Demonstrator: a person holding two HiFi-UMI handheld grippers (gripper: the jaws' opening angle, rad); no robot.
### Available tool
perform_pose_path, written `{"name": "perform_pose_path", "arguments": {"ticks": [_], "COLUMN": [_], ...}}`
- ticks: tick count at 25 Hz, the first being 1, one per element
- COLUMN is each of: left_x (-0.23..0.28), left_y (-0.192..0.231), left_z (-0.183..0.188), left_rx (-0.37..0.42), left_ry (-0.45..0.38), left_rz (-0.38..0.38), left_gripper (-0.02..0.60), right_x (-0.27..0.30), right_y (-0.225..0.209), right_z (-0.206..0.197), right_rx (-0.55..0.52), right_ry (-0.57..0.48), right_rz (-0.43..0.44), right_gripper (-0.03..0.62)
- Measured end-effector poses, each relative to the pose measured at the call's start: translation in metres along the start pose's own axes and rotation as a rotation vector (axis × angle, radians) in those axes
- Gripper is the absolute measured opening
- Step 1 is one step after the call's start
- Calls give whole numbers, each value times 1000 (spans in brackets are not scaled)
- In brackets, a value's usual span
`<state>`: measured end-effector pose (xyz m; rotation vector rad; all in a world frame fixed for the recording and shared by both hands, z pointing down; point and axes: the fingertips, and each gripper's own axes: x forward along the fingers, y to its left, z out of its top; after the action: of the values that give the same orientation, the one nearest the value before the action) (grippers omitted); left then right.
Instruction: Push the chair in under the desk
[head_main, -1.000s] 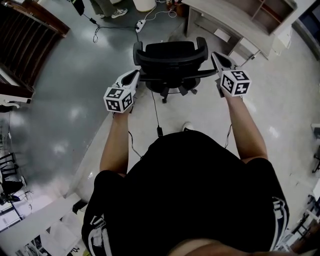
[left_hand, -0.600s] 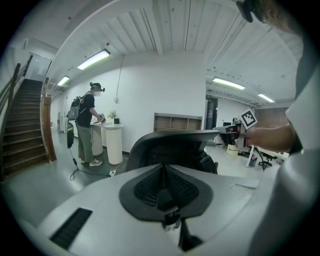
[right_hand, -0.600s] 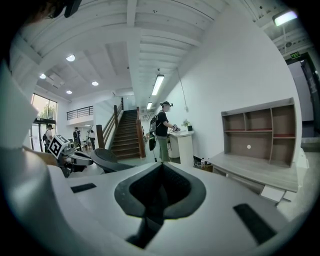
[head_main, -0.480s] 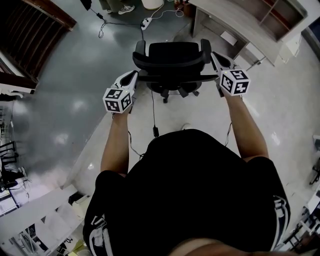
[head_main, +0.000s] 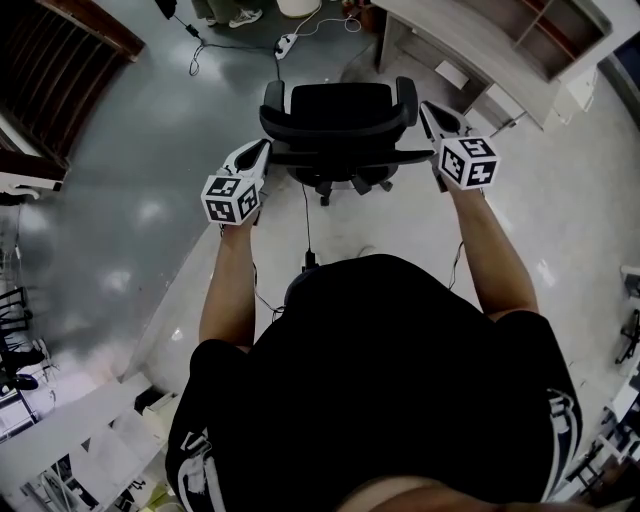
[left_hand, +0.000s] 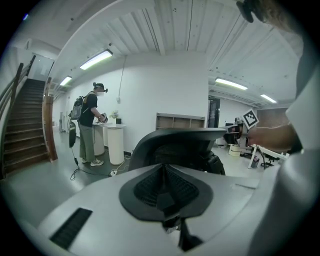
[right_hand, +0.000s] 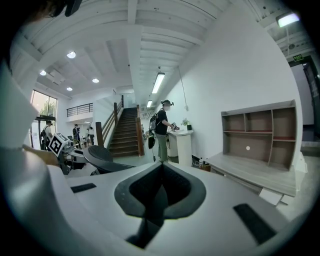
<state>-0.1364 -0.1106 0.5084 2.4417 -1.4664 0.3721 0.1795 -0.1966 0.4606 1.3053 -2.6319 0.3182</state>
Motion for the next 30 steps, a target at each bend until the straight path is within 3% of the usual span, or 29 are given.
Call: {"name": "perform_pose_path", "arguments": {"ticks": [21, 30], "left_x": [8, 11], "left_y": [31, 34], "left_z": [2, -10], "left_rx": [36, 76], "left_ry": [20, 69], "left_rz": [-118, -147], "left_gripper": [25, 25], "right_x": [-5, -16], "right_y": [10, 14], "right_z": [8, -10], "right_rx": [7, 34], "right_ry": [-7, 37], "right_rz": [-153, -169], "right_gripper": [-5, -3]}}
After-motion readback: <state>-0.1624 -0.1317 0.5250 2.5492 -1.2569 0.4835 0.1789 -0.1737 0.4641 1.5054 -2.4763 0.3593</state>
